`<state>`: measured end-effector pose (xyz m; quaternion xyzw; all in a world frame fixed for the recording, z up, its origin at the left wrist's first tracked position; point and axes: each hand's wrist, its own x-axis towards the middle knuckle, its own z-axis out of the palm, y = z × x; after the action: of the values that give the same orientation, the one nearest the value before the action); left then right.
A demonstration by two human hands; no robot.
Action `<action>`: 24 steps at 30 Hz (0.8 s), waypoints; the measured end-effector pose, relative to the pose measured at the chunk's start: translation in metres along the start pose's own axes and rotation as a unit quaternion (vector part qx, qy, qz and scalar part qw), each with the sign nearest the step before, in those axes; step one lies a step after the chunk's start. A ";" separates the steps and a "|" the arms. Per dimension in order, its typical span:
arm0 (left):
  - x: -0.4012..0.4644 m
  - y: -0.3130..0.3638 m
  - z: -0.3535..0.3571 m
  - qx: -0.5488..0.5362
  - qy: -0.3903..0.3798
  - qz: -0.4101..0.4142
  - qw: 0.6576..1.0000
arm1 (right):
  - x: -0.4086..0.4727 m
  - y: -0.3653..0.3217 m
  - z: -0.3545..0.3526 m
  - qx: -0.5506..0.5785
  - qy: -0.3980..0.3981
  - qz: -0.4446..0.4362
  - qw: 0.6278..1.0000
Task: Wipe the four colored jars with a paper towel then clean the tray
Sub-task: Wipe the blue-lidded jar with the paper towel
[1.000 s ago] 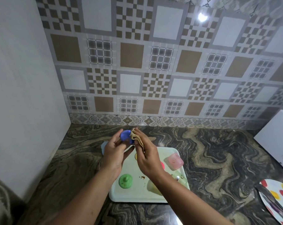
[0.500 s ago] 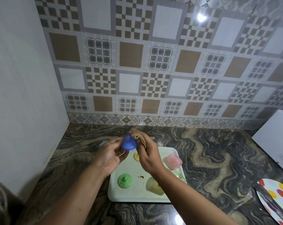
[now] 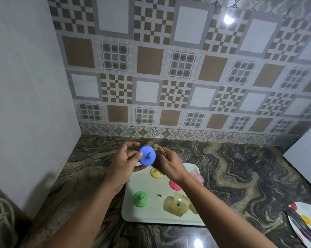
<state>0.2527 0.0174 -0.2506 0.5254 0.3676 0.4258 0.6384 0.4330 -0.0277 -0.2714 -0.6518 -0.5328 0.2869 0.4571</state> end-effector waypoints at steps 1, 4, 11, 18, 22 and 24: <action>0.002 -0.002 -0.001 0.018 0.005 -0.002 1.000 | 0.002 -0.002 -0.003 -0.016 0.018 -0.020 1.000; 0.008 -0.004 0.000 0.052 0.021 -0.009 0.998 | -0.007 -0.020 -0.003 -0.052 0.083 -0.170 0.981; 0.001 -0.003 0.003 0.115 -0.015 0.117 0.986 | 0.003 -0.019 0.006 0.102 0.099 0.022 0.990; 0.009 -0.010 -0.005 0.161 -0.004 0.149 0.976 | -0.011 -0.029 0.003 -0.016 0.086 -0.241 0.967; 0.007 -0.009 -0.003 0.032 0.008 0.098 0.995 | 0.001 -0.023 0.008 0.048 0.077 0.003 0.996; 0.009 -0.010 -0.004 0.000 0.002 0.066 0.998 | 0.003 -0.027 0.006 0.154 0.071 0.075 0.983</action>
<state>0.2542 0.0260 -0.2613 0.5479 0.3337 0.4680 0.6078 0.4166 -0.0228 -0.2491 -0.6305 -0.3984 0.3515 0.5658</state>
